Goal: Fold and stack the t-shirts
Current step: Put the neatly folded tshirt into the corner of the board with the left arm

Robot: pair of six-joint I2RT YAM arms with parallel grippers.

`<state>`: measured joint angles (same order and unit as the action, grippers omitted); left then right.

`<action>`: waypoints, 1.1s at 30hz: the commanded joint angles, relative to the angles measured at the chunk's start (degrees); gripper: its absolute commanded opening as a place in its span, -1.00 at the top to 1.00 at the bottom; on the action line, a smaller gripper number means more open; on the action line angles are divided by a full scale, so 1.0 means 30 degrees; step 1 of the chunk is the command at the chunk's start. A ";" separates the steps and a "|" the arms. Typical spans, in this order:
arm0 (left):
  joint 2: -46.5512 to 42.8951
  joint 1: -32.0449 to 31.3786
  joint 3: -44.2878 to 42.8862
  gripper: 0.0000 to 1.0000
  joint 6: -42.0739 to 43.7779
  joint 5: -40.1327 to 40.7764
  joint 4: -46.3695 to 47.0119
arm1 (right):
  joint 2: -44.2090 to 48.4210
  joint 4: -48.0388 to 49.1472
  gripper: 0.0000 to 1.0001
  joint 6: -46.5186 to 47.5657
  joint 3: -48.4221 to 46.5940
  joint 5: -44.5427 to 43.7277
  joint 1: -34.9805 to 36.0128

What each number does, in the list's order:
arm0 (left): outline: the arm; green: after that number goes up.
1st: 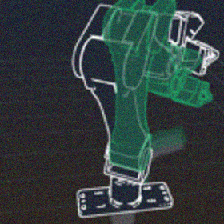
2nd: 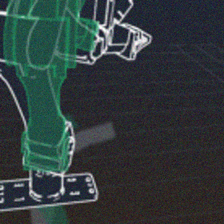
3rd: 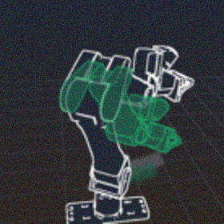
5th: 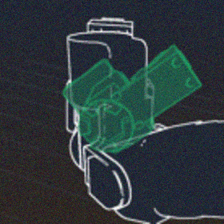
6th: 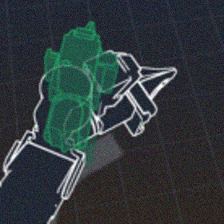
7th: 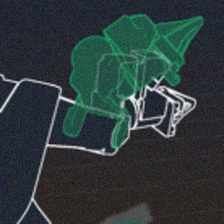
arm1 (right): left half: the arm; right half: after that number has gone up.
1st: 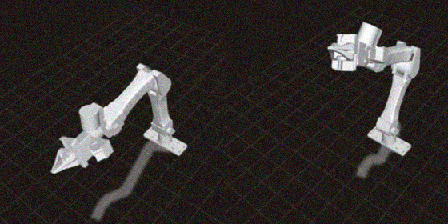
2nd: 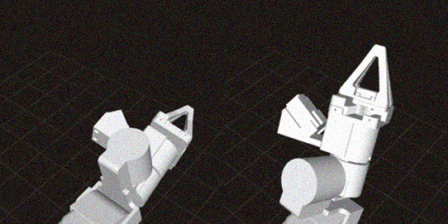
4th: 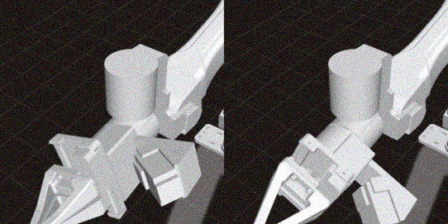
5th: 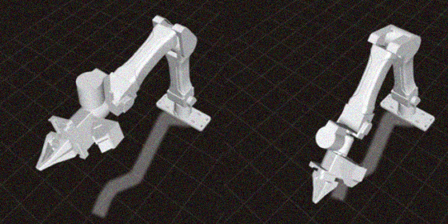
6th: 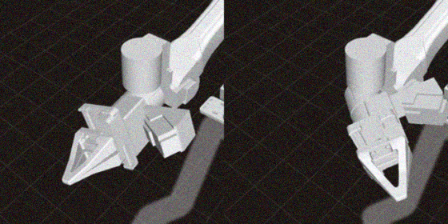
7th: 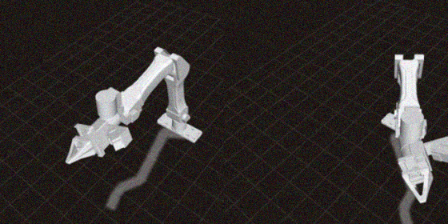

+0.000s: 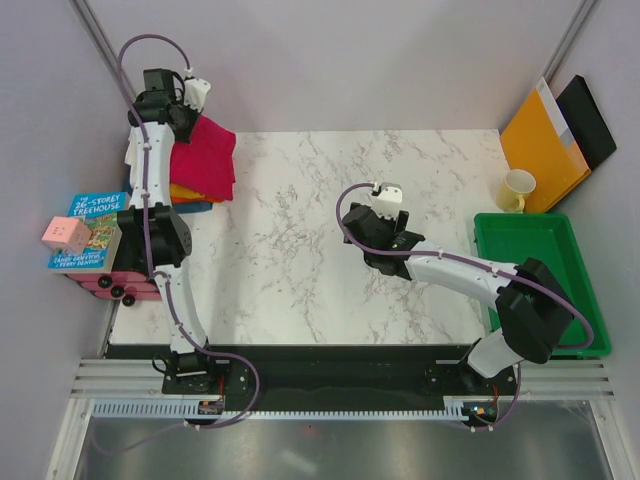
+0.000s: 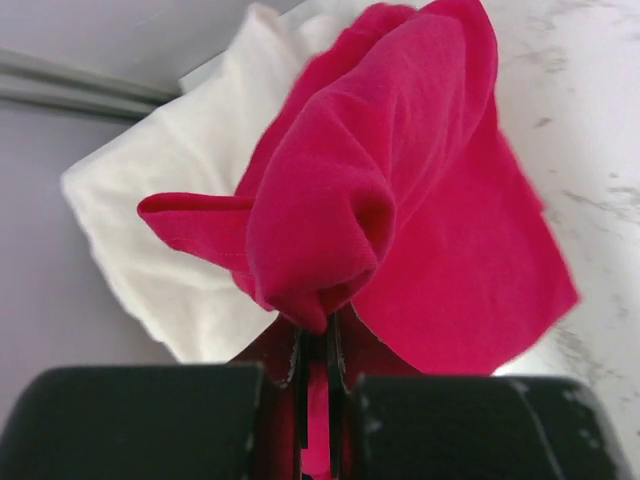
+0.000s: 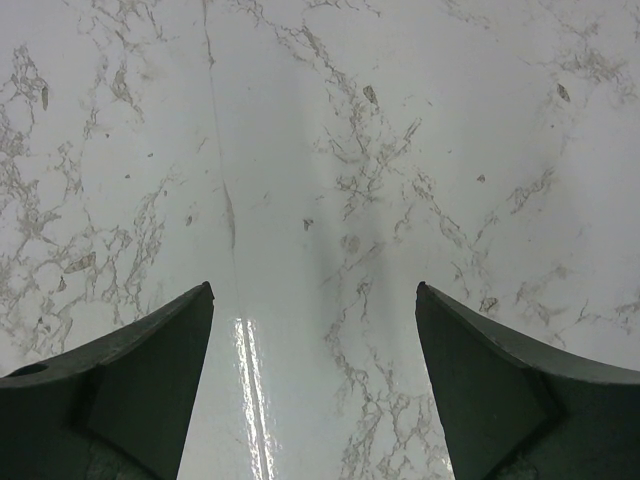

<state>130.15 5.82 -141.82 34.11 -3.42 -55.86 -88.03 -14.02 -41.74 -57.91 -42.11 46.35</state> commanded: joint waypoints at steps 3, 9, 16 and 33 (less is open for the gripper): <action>-0.0639 0.0841 -0.1155 0.96 0.1726 0.1082 0.2913 | -0.0158 0.0894 -0.79 -0.0121 -0.0119 0.0383 -0.0068; 0.0064 0.1425 -0.1155 0.96 0.2020 0.1784 0.3296 | -0.0335 0.0865 -0.79 -0.0005 -0.0179 0.0471 -0.0126; 0.1060 0.2627 -0.1155 0.96 0.1552 0.2868 0.3998 | -0.0218 0.0836 -0.79 -0.0004 0.0172 0.0471 -0.0068; 0.2349 0.3537 0.1714 0.97 0.0935 0.6588 0.5345 | -0.0569 0.0749 -0.79 -0.0443 0.0289 0.1145 -0.0068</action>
<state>135.98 15.59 -138.15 37.10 9.23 -44.27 -89.06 -12.80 -41.95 -57.52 -39.22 46.24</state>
